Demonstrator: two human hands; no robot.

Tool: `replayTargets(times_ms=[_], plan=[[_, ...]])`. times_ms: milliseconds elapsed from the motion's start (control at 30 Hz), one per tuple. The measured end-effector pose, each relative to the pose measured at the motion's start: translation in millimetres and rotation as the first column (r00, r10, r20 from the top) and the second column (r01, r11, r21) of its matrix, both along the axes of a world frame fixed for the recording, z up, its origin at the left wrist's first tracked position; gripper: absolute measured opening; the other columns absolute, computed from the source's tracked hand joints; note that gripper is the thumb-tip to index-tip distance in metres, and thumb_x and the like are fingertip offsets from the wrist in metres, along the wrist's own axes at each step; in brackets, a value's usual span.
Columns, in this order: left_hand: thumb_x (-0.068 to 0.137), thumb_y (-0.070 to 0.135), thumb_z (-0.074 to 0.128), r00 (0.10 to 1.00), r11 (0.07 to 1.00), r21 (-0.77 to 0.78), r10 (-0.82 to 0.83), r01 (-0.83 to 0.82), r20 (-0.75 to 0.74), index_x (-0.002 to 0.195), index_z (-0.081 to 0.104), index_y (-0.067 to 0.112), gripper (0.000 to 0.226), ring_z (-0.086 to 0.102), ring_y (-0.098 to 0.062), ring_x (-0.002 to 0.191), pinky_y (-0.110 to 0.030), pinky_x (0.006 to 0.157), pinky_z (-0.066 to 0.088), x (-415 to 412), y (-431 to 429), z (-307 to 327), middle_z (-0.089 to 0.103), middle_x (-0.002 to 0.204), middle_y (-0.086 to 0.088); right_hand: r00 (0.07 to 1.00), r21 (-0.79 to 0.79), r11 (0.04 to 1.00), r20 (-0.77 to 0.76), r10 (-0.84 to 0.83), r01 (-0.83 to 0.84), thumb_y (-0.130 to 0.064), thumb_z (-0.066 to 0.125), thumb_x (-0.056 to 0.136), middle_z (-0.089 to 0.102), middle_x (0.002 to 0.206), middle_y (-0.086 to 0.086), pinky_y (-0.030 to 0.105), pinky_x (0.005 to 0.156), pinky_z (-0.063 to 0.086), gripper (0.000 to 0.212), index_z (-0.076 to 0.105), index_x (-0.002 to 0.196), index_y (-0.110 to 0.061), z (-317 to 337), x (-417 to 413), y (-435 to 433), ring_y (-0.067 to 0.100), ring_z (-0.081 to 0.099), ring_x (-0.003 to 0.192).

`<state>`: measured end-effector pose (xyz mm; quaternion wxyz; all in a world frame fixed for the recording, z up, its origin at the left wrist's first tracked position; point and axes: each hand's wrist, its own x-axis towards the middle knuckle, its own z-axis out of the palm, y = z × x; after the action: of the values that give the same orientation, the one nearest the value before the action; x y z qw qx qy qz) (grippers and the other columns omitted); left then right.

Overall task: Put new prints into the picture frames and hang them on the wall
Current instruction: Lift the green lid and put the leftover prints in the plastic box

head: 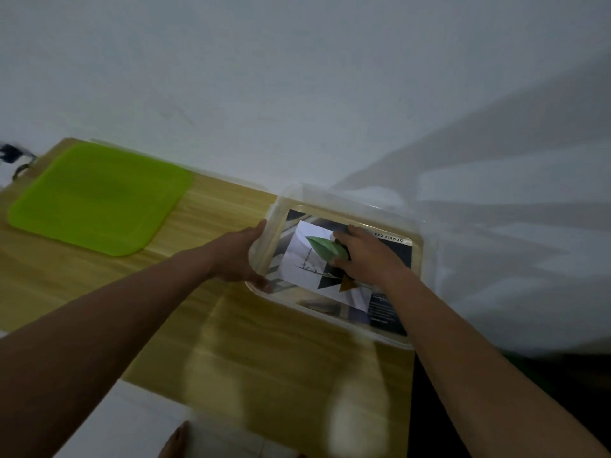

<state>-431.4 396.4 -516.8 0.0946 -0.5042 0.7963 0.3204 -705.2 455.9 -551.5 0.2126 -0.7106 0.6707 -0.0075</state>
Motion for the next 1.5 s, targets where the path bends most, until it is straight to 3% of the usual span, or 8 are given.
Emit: replayTargets(times_ms=[167, 400, 700, 933, 1167, 1267, 1400, 1500], plan=[[0.07, 0.064, 0.073, 0.994, 0.991, -0.093, 0.085, -0.092, -0.071, 0.156, 0.011, 0.017, 0.116, 0.031, -0.024, 0.143, -0.035, 0.111, 0.033, 38, -8, 19, 0.027, 0.159, -0.006, 0.999, -0.014, 0.999, -0.014, -0.035, 0.035, -0.054, 0.052, 0.095, 0.047, 0.142, 0.002, 0.04, 0.097, 0.047, 0.058, 0.041, 0.146, -0.028, 45, 44, -10, 0.025, 0.05, 0.126], [0.08, 0.059, 0.068, 0.972, 0.95, -0.235, 0.17, -0.206, -0.164, 0.149, 0.036, 0.013, 0.089, 0.042, -0.022, 0.137, -0.034, 0.109, 0.036, 179, -63, 40, 0.044, 0.149, -0.008, 0.997, -0.055, 0.997, -0.051, -0.052, 0.049, -0.047, 0.05, 0.098, 0.05, 0.141, 0.011, 0.041, 0.102, 0.043, 0.06, 0.039, 0.147, -0.015, 84, 177, -64, 0.029, 0.048, 0.129], [0.083, 0.049, 0.07, 0.942, 0.931, -0.216, 0.246, -0.295, -0.229, 0.137, 0.053, 0.009, 0.07, 0.054, -0.023, 0.123, -0.036, 0.1, 0.043, 383, -170, 19, 0.057, 0.136, -0.009, 0.947, 0.028, 0.955, 0.121, -0.297, 0.296, -0.043, 0.059, 0.094, 0.045, 0.148, 0.013, 0.039, 0.104, 0.042, 0.069, 0.033, 0.151, -0.014, 42, 383, -152, 0.029, 0.043, 0.136], [0.076, 0.044, 0.079, 0.933, 0.92, -0.175, 0.327, -0.351, -0.151, 0.141, 0.047, 0.01, 0.08, 0.05, -0.029, 0.126, -0.038, 0.1, 0.041, 468, -248, -21, 0.053, 0.138, -0.012, 0.794, 0.18, 0.807, 0.156, -0.587, 0.562, -0.041, 0.068, 0.086, 0.054, 0.133, 0.017, 0.036, 0.094, 0.047, 0.066, 0.042, 0.139, -0.011, -16, 429, -195, 0.034, 0.053, 0.121], [0.071, 0.037, 0.085, 0.916, 0.906, -0.136, 0.397, -0.401, -0.054, 0.139, 0.045, 0.008, 0.083, 0.051, -0.036, 0.122, -0.042, 0.097, 0.043, 489, -279, -54, 0.053, 0.133, -0.02, 0.646, 0.217, 0.703, 0.283, -0.709, 0.677, -0.026, 0.087, 0.069, 0.066, 0.12, 0.014, 0.038, 0.086, 0.054, 0.061, 0.059, 0.121, -0.01, -36, 437, -203, 0.032, 0.063, 0.108], [0.071, 0.029, 0.086, 0.904, 0.903, -0.069, 0.42, -0.425, -0.078, 0.142, 0.045, 0.009, 0.084, 0.049, -0.034, 0.126, -0.04, 0.1, 0.04, 489, -285, -54, 0.052, 0.138, -0.017, 0.518, 0.284, 0.63, 0.38, -0.766, 0.723, -0.011, 0.088, 0.069, 0.064, 0.124, 0.011, 0.038, 0.087, 0.054, 0.07, 0.056, 0.131, -0.008, -34, 439, -204, 0.031, 0.063, 0.11], [0.039, 0.051, 0.092, 0.889, 0.901, 0.073, 0.433, -0.427, -0.148, 0.147, 0.04, 0.016, 0.125, 0.053, -0.033, 0.124, -0.049, 0.102, 0.045, 502, -288, -46, 0.054, 0.139, -0.014, 0.367, 0.353, 0.559, 0.481, -0.796, 0.75, 0.0, 0.088, 0.065, 0.06, 0.131, 0.015, 0.04, 0.091, 0.052, 0.086, 0.048, 0.141, -0.002, -23, 436, -195, 0.032, 0.059, 0.117], [0.02, 0.057, 0.087, 0.874, 0.899, 0.163, 0.435, -0.407, -0.215, 0.149, 0.038, 0.02, 0.142, 0.057, -0.032, 0.12, -0.05, 0.098, 0.049, 506, -285, -35, 0.057, 0.136, -0.012, 0.268, 0.391, 0.523, 0.544, -0.795, 0.757, -0.002, 0.091, 0.057, 0.063, 0.129, 0.016, 0.049, 0.091, 0.053, 0.095, 0.049, 0.142, -0.011, -5, 428, -180, 0.034, 0.061, 0.114]])
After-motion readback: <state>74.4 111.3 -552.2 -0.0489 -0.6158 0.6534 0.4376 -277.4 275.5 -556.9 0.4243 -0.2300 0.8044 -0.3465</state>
